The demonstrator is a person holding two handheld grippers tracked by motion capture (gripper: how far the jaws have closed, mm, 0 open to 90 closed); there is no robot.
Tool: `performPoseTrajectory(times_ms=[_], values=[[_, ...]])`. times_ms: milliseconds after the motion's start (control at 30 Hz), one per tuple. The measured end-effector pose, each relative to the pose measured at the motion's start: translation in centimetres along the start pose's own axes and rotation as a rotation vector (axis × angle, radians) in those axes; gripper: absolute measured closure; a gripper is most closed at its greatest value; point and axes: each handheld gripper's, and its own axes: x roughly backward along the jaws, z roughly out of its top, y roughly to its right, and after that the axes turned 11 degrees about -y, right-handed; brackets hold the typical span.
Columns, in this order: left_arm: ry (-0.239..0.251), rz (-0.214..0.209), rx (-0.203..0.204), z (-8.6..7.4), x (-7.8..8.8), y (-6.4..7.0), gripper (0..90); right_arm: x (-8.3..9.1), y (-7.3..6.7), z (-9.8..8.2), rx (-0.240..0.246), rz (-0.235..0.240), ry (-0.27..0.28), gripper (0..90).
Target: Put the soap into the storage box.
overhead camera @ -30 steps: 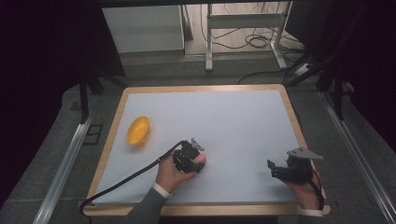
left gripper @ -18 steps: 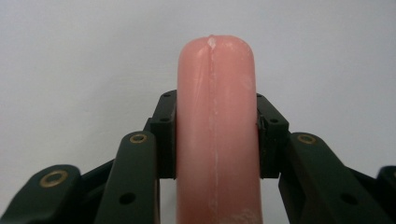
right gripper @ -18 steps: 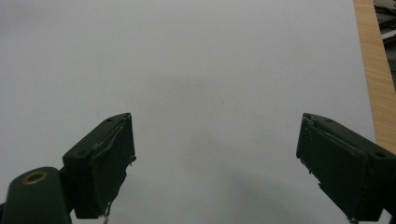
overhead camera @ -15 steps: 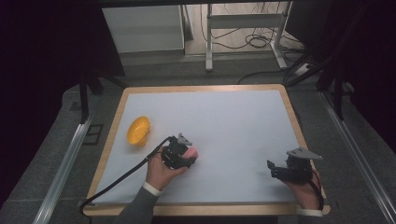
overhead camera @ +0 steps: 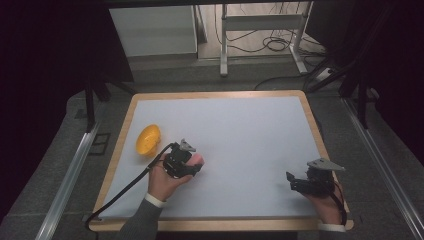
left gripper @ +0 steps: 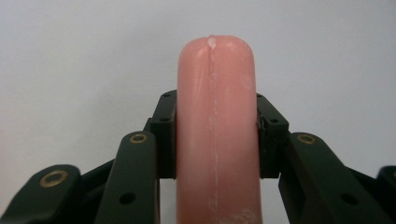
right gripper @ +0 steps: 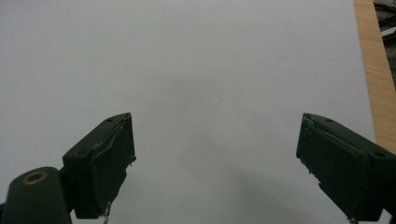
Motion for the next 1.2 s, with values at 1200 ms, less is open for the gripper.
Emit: performPoseTrajectory(times_ms=[1200], values=[[0.038, 0.036, 0.044, -0.6, 1.3, -2.1, 60.1, -0.3, 0.0, -0.1, 0.002, -0.006, -0.010, 11.0]])
